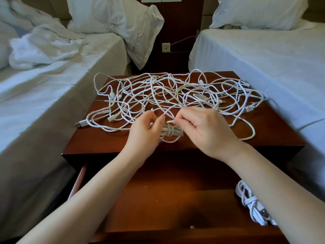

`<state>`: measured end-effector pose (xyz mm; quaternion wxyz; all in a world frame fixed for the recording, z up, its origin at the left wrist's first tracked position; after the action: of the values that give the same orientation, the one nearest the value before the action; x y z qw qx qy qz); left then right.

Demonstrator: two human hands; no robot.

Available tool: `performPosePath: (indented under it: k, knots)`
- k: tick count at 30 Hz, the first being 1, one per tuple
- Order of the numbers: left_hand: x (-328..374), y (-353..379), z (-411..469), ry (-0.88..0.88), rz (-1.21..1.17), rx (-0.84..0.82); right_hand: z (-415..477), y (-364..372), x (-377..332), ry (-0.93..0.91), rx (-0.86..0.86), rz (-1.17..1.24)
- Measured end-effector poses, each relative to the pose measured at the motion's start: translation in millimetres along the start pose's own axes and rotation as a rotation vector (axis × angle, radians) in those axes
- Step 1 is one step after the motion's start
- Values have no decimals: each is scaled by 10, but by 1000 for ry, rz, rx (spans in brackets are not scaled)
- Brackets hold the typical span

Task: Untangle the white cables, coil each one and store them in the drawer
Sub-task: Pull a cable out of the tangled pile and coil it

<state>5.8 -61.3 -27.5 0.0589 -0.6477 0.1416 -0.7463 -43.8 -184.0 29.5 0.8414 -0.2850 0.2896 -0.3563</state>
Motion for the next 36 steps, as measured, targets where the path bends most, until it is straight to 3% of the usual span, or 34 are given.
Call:
performPosePath:
  k: [10, 17, 21, 24, 29, 36]
  knots:
    - [100, -276, 6, 109, -199, 236, -102, 259, -154, 28, 5, 90]
    - [360, -170, -102, 230, -518, 61, -87, 158, -105, 13, 115, 139]
    - [453, -142, -124, 277, -642, -64, -63, 190, 18, 134, 86, 450]
    - [509, -83, -142, 301, -638, -171, -38, 199, 55, 138, 29, 502]
    - [451, 23, -133, 194, -529, -280, -8, 97, 91, 62, 5, 460]
    - [201, 41, -71, -45, -364, -244, -91, 51, 101, -26, 90, 86]
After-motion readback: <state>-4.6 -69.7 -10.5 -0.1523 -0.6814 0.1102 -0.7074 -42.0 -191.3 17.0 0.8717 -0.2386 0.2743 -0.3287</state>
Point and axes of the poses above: each hand's wrist, its own z-axis towards the middle knuckle, its own y-axis out of the palm, x = y × z, the point moved 9 cm from there along z, towards the middle knuckle, and after that the axes turned 2 degrees about x, right-handed, at the moved point
